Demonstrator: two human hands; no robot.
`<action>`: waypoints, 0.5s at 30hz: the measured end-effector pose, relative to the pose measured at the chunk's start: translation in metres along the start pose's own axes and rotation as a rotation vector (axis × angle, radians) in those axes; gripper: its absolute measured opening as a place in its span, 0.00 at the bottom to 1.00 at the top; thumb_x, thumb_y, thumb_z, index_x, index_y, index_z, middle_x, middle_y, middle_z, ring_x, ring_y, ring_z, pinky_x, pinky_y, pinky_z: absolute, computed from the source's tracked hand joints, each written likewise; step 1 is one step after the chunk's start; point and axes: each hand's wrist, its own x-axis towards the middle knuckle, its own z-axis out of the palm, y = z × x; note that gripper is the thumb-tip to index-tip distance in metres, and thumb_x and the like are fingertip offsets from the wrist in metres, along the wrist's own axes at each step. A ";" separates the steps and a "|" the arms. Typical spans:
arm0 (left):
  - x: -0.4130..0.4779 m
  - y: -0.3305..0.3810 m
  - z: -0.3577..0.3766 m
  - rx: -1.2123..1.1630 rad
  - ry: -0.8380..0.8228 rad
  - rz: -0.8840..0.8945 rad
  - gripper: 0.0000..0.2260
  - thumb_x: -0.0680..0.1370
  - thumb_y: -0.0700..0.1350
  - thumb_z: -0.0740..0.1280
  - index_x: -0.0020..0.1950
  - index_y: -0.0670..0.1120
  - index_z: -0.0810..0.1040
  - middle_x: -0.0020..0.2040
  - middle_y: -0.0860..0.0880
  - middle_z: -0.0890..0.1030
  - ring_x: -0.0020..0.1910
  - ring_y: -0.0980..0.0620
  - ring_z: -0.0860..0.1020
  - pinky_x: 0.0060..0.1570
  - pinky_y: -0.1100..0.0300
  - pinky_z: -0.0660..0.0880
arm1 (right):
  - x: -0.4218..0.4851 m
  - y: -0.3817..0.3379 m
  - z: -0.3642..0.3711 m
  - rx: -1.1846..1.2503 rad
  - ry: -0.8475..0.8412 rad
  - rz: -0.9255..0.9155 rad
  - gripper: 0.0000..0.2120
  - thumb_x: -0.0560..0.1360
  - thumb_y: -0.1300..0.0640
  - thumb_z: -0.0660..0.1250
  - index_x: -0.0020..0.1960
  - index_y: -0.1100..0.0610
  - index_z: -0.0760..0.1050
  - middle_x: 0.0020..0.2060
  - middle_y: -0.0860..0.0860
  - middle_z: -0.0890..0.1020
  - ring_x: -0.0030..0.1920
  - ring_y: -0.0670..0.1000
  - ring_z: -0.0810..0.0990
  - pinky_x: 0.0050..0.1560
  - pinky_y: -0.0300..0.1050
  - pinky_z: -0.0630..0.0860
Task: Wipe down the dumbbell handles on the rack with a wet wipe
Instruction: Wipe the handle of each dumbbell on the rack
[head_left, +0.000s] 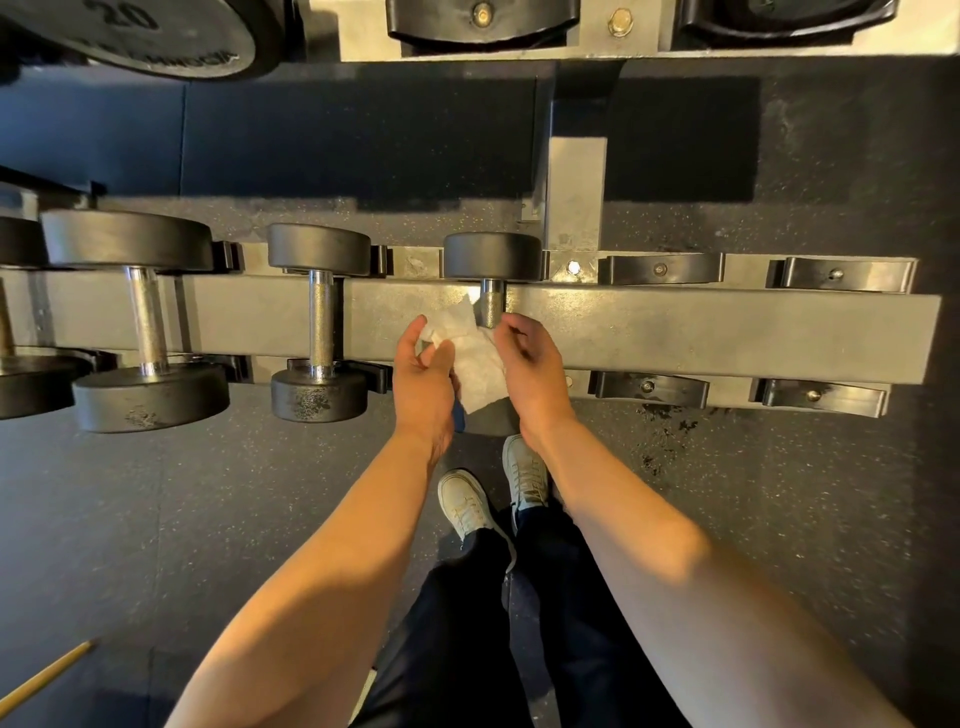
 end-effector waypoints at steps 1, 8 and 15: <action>0.000 0.002 -0.002 0.004 0.011 0.002 0.21 0.82 0.38 0.65 0.74 0.51 0.69 0.45 0.46 0.78 0.38 0.52 0.74 0.38 0.55 0.75 | -0.001 -0.001 0.001 -0.017 -0.049 0.022 0.16 0.80 0.53 0.68 0.67 0.52 0.73 0.57 0.47 0.78 0.56 0.42 0.77 0.53 0.33 0.73; -0.003 0.017 -0.017 0.189 0.008 0.160 0.10 0.82 0.39 0.67 0.61 0.49 0.71 0.36 0.48 0.78 0.32 0.57 0.75 0.35 0.60 0.74 | -0.001 0.004 0.013 0.017 -0.041 0.036 0.15 0.79 0.66 0.64 0.58 0.48 0.73 0.53 0.53 0.79 0.49 0.51 0.78 0.47 0.46 0.78; 0.000 0.011 -0.037 0.507 -0.409 0.333 0.23 0.81 0.27 0.60 0.71 0.46 0.72 0.60 0.49 0.81 0.60 0.53 0.80 0.63 0.56 0.76 | 0.005 0.001 0.022 0.181 -0.042 0.131 0.24 0.77 0.73 0.57 0.50 0.42 0.72 0.58 0.62 0.79 0.56 0.63 0.81 0.48 0.58 0.81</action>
